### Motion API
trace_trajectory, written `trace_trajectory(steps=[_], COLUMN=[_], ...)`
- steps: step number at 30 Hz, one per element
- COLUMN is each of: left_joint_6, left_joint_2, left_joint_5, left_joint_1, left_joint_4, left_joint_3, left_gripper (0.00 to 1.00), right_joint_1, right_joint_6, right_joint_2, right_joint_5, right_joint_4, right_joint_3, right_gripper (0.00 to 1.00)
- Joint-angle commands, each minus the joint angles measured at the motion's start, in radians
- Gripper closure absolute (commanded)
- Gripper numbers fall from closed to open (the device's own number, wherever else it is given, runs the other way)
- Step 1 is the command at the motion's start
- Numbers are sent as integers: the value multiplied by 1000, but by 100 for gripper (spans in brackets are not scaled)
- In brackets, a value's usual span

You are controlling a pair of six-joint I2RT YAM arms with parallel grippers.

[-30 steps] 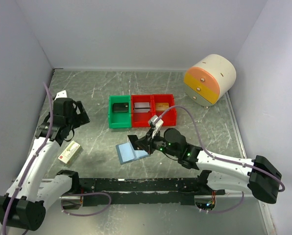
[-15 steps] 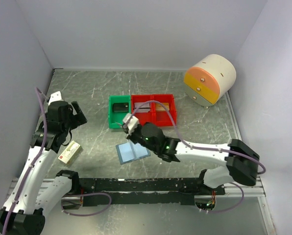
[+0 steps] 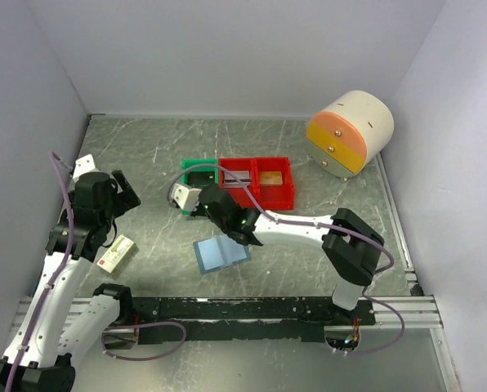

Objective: Take the credit cards out of the card holder

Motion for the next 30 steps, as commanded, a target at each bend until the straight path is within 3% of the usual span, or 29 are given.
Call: trace_trajectory(steps=[1,5,7,16,30], left_joint_6=[-9,-10,-11,-12,-9], left_joint_2=[-8,-12,-17,-8,-13], left_joint_5=[-33,-41,-41,-32,-27], left_joint_1=[6,6,6,9,17], left_joint_4=[-13,-14,-13,-14,-12], left_joint_3=[-4,-4,-6,-6,-7], left_gripper=[1,1,1,2,2], right_joint_1=[-52,-137,-150,-166,-172], right_joint_6=[-53,81,89,108,-32], right_joint_2=[28,63,88,293,467], right_joint_5=[-72,-298,-318,-204,-120], right_joint_4=[1,-102,-122,-341,-336], right_joint_3=[92,194,230,473,599], right_gripper=[100,100,100,100,100])
